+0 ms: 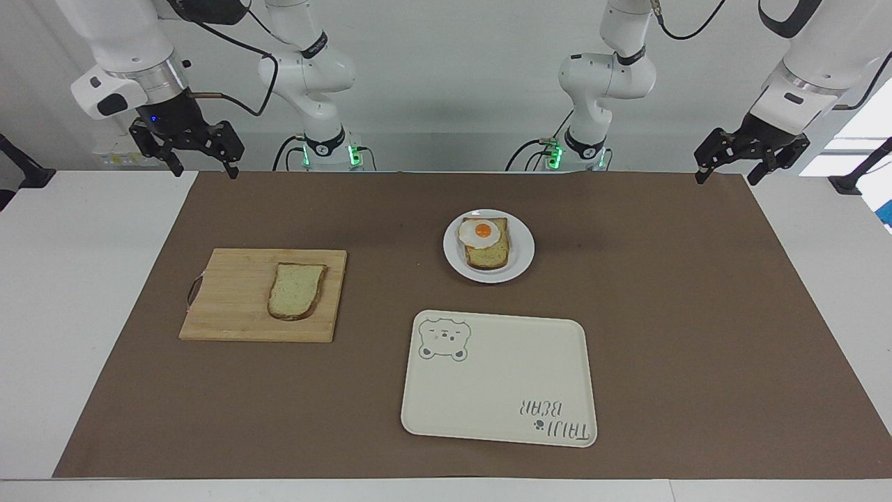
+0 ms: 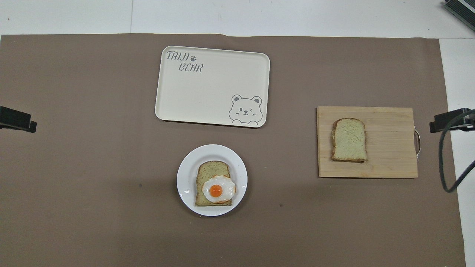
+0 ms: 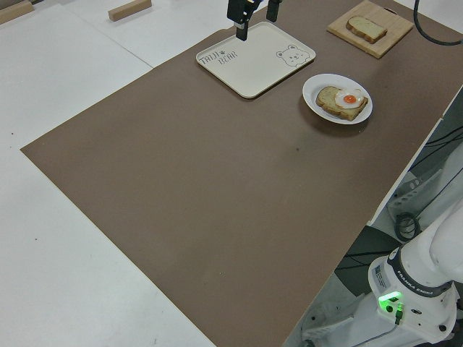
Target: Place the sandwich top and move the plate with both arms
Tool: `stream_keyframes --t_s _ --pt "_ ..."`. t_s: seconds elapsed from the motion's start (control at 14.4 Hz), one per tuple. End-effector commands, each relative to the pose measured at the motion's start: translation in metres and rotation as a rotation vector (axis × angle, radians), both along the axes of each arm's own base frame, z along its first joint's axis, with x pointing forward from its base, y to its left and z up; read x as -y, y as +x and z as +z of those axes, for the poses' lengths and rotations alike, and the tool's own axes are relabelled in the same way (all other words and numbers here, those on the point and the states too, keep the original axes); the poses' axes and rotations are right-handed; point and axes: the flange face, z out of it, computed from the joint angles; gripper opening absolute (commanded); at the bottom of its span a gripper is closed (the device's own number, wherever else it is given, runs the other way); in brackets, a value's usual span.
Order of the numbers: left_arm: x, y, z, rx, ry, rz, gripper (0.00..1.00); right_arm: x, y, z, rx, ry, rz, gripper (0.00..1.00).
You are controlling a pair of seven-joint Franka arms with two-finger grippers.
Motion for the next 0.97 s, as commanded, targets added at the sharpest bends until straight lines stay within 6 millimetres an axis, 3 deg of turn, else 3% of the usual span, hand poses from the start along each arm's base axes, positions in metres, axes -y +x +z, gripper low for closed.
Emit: stream_keyframes --t_s 0.0,0.9 --pt "-0.0011 -0.0092 0.0004 -0.008 0.002 0.008 1.00 0.0000 -0.0037 0.0023 0.012 0.002 0.028 1.00" --pt "-0.0011 -0.0092 0.0004 -0.008 0.002 0.006 1.00 0.0019 -0.0116 -0.0028 0.003 0.006 0.030 1.00"
